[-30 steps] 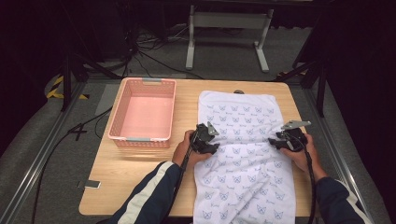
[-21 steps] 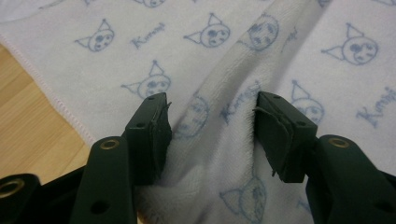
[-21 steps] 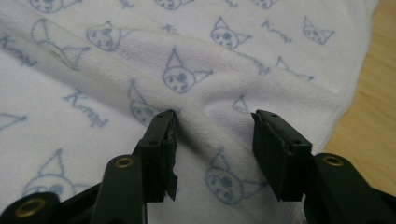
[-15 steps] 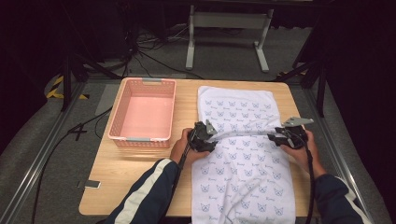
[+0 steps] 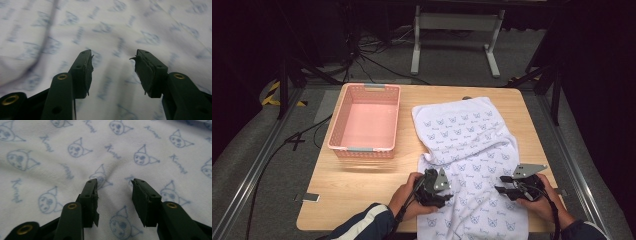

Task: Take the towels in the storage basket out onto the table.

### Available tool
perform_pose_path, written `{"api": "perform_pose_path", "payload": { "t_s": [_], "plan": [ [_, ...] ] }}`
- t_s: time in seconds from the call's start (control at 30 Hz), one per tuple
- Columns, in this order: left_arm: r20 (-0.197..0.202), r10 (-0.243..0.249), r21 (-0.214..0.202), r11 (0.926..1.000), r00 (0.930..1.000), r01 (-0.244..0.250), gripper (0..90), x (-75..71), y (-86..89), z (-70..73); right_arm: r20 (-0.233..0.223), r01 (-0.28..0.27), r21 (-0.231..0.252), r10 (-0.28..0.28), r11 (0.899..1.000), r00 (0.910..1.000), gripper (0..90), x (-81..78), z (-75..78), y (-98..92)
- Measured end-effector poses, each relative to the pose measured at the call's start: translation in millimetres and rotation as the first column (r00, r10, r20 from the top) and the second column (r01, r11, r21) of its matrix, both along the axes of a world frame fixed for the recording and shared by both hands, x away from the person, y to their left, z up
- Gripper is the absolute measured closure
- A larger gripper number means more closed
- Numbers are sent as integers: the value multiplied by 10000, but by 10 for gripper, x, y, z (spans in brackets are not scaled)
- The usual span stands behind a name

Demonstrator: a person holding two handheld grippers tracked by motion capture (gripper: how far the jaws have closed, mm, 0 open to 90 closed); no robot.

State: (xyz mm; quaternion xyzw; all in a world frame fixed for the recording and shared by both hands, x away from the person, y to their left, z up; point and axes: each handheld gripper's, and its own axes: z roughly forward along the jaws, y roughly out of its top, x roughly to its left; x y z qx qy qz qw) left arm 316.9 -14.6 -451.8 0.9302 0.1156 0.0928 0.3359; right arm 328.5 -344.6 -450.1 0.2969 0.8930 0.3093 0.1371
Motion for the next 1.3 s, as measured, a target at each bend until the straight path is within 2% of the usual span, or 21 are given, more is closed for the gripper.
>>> {"api": "perform_pose_path", "payload": {
  "t_s": [0.03, 0.07, 0.23, 0.33, 0.4, 0.43, 0.47, 0.5, 0.57, 0.6, 0.63, 0.67, 0.7, 0.73, 0.77, 0.8, 0.87, 0.97, 1.03, 1.1, 1.3],
  "plan": [
    [-180, -84, 133, 9999, 9998, 86, 496, -15, 2, -33, -60, 47, 112, -46, 9999, 10000, 559, -27, -5, 1],
    [-467, -160, -93, 9998, 9988, 155, 507, -41, 36, -86, -91, 59, 190, -57, 9998, 9999, 559, -41, -12, 3],
    [-1065, 332, -519, 9979, 9938, -389, 538, -182, 245, -119, -283, -332, 135, 335, 9994, 9990, 558, -197, -4, 46],
    [-1124, -45, -184, 9998, 9937, 24, 534, -400, 364, -97, -483, -671, 93, 675, 9977, 9966, 523, -323, 3, 92],
    [-1711, -354, -306, 9991, 9846, 306, 534, -498, 436, -88, -614, -951, 100, 955, 9954, 9935, 511, -431, 5, 133],
    [-2088, -528, -385, 9982, 9765, 458, 534, -531, 465, -83, -775, -1178, 165, 1187, 9929, 9899, 505, -484, 9, 151],
    [-2590, -899, -417, 9958, 9617, 819, 546, -566, 500, -74, -926, -1387, 218, 1401, 9901, 9858, 505, -524, 13, 168],
    [-2748, -1190, -359, 9929, 9541, 1135, 564, -593, 521, -63, -1075, -1659, 209, 1672, 9859, 9801, 509, -575, 21, 188],
    [-2458, -1027, -375, 9946, 9639, 964, 545, -622, 536, -36, -1212, -2306, 219, 2315, 9728, 9652, 514, -660, 59, 226],
    [-2083, -721, -455, 9969, 9754, 639, 497, -577, 536, -6, -1075, -2357, 218, 2367, 9716, 9656, 507, -672, 86, 232],
    [-1938, -420, -479, 9983, 9801, 333, 458, -543, 536, 17, -608, -2155, 115, 2158, 9764, 9745, 506, -650, 145, 225],
    [-1412, 18, -798, 9967, 9900, -132, 457, -425, 523, 53, -143, -1599, 274, 1603, 9868, 9870, 523, -548, 226, 179],
    [-1037, 206, -862, 9958, 9944, -296, 452, -361, 512, 68, 15, -1317, 377, 1317, 9906, 9913, 521, -490, 250, 155],
    [-705, 639, -883, 9936, 9955, -700, 427, -239, 494, 81, 203, -1051, 417, 1044, 9936, 9943, 512, -425, 265, 134],
    [-705, 639, -883, 9936, 9955, -700, 386, -239, 494, 81, 203, -1051, 417, 1044, 9936, 9943, 512, -425, 265, 134],
    [-820, 926, -1046, 9894, 9923, -1009, 386, -111, 489, 80, 452, -544, 401, 526, 9977, 9976, 510, -305, 261, 105],
    [-696, 1312, -809, 9873, 9889, -1367, 388, 94, 483, 49, 533, -110, 211, 98, 9997, 9985, 510, -92, 191, 64],
    [-718, 1159, -524, 9914, 9907, -1198, 417, 195, 490, -17, 23, -27, 98, 26, 9999, 10000, 519, 58, 55, 12],
    [-1105, 1064, -342, 9933, 9882, -1108, 442, 173, 495, -84, -130, -106, -88, 105, 9999, 9999, 537, 34, 10, -5],
    [-970, 842, -229, 9960, 9917, -868, 449, 95, 507, -104, -385, -382, 187, 389, 9991, 9985, 524, -25, 4, -36],
    [-1099, 131, -242, 9996, 9939, -159, 463, -234, 584, -110, -532, -797, -125, 790, 9967, 9955, 516, -298, 18, -52]
  ]
}}
